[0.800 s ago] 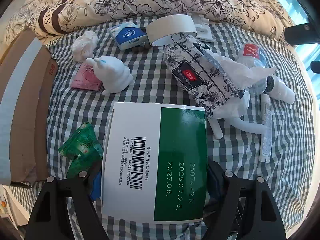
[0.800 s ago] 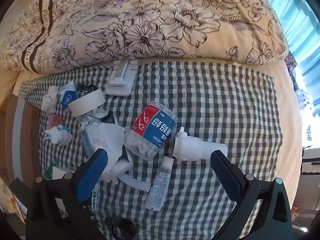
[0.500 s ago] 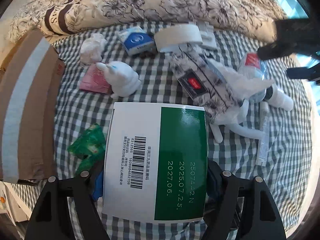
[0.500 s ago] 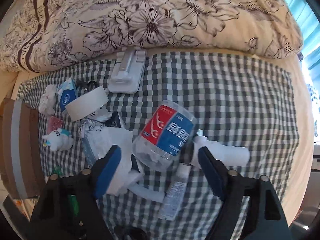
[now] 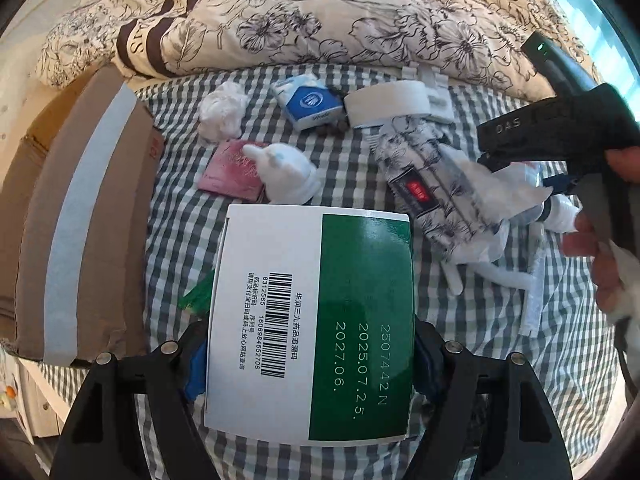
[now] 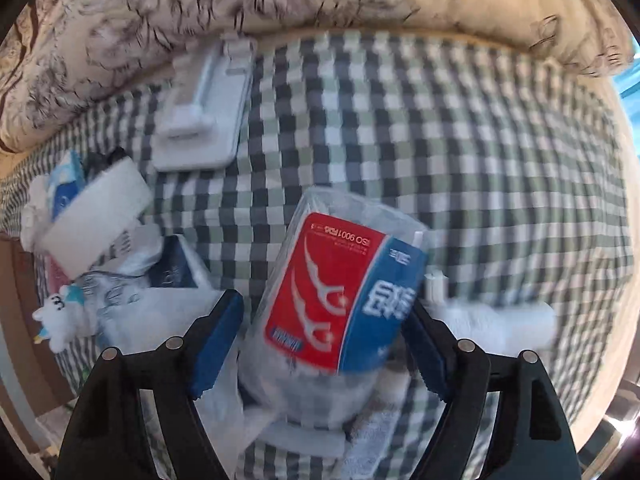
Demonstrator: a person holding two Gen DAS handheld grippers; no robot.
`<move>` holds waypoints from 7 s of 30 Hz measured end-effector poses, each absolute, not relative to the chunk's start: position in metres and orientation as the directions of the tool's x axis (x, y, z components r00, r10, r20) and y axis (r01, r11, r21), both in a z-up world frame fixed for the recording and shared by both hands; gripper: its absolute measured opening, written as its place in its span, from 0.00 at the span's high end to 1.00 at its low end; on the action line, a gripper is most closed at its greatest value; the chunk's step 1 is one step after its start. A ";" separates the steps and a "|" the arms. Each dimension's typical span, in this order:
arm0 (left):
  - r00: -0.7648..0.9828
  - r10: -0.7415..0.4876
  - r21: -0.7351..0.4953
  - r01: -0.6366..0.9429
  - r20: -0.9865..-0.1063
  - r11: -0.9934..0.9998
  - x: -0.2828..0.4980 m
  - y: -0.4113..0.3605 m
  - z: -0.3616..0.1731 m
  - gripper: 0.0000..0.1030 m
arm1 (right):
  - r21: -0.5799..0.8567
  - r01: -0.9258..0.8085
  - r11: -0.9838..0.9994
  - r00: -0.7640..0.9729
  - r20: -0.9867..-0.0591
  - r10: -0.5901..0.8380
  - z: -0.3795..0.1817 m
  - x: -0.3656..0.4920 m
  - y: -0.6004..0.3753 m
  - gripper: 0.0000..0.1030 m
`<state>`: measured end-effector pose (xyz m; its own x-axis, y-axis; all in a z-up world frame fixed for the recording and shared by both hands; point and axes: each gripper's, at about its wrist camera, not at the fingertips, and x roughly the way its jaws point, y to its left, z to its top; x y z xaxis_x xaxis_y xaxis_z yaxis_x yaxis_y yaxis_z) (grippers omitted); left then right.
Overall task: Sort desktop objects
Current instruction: 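Carry the green-and-white box with left tool and bottle with right tool into cardboard box, then move both open tools back over the items on the cloth, then grasp the white plush toy with left tool while right tool grasps the tissue pack, then drop the plush toy and tissue pack into the cardboard box with both tools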
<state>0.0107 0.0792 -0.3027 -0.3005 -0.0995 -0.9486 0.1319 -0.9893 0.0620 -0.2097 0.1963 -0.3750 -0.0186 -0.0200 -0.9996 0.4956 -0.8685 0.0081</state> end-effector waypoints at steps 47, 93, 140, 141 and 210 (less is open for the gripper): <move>-0.404 -0.188 0.077 0.274 -0.895 -0.959 0.031 -0.235 -0.171 0.23 | 0.364 0.439 -0.821 -0.033 -0.907 -0.419 -0.183 0.032 -0.077 0.38; -0.297 -0.097 0.031 0.219 -0.950 -0.975 -0.030 0.015 -0.241 0.00 | 0.206 0.410 -0.888 -0.180 -0.937 -0.300 -0.201 -0.070 0.231 0.20; -0.329 0.012 -0.073 0.173 -0.944 -0.982 -0.064 0.012 -0.267 0.53 | 0.202 0.386 -0.900 -0.062 -0.968 -0.244 -0.242 -0.119 0.196 0.65; -0.337 0.007 -0.070 0.174 -0.942 -0.982 -0.067 0.009 -0.258 0.53 | 0.206 0.384 -0.900 -0.075 -0.965 -0.253 -0.231 -0.114 0.197 0.65; -0.376 -0.012 -0.017 0.074 -0.927 -0.997 -0.024 -0.038 -0.153 0.00 | 0.275 0.218 -0.936 -0.257 -0.909 -0.327 -0.150 -0.007 0.221 0.28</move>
<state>-0.0245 -0.0379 -0.1526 -0.3757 -0.0124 -0.9267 0.0738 -0.9971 -0.0166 -0.0071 0.2207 -0.1502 -0.2570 -0.3270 -0.9094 0.2184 -0.9363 0.2749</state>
